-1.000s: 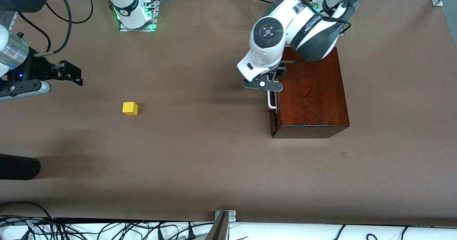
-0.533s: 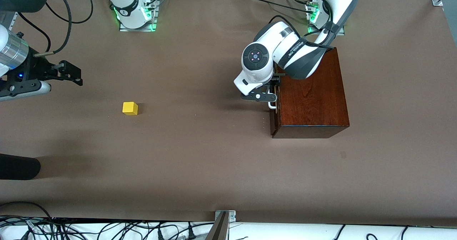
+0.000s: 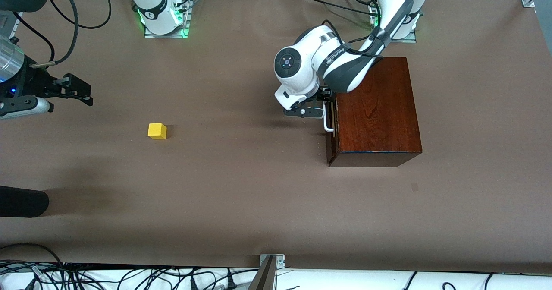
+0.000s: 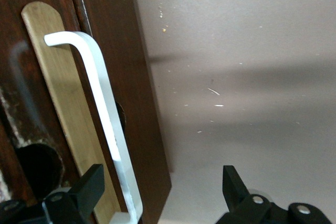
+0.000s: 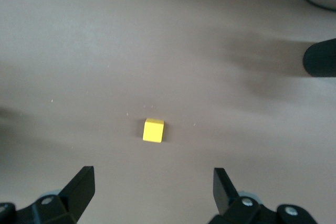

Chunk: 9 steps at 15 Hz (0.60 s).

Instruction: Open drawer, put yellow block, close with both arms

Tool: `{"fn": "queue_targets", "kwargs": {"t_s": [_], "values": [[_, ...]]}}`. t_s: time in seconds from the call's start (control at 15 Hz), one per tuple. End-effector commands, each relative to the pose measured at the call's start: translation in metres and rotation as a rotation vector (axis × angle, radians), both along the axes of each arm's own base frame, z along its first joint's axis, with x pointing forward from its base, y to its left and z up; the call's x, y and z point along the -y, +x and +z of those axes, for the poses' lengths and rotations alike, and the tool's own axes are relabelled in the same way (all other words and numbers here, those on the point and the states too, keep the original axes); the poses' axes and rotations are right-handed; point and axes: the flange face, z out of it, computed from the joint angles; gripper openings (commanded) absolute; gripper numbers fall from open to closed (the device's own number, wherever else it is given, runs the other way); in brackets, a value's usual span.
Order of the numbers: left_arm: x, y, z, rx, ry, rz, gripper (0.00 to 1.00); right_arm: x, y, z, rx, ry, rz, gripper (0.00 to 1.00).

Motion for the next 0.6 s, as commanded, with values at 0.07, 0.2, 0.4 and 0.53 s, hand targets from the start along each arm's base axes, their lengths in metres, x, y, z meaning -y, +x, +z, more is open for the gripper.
{"fn": "queue_targets", "kwargs": {"t_s": [0.07, 0.2, 0.4, 0.53], "values": [[0.008, -0.014, -0.019, 0.046, 0.021, 0.009, 1.0, 0.011, 0.008, 0.001, 0.016, 0.035, -0.015, 1.0], [0.01, -0.019, -0.031, 0.055, -0.002, 0.006, 1.0, 0.01, 0.008, 0.001, 0.015, 0.032, -0.013, 1.0], [0.023, -0.029, -0.033, 0.073, -0.012, 0.019, 1.0, 0.01, 0.009, -0.004, 0.004, 0.034, -0.013, 1.0], [0.042, -0.037, -0.036, 0.095, -0.048, 0.022, 1.0, 0.006, 0.014, -0.021, -0.028, 0.03, -0.002, 1.0]]}}
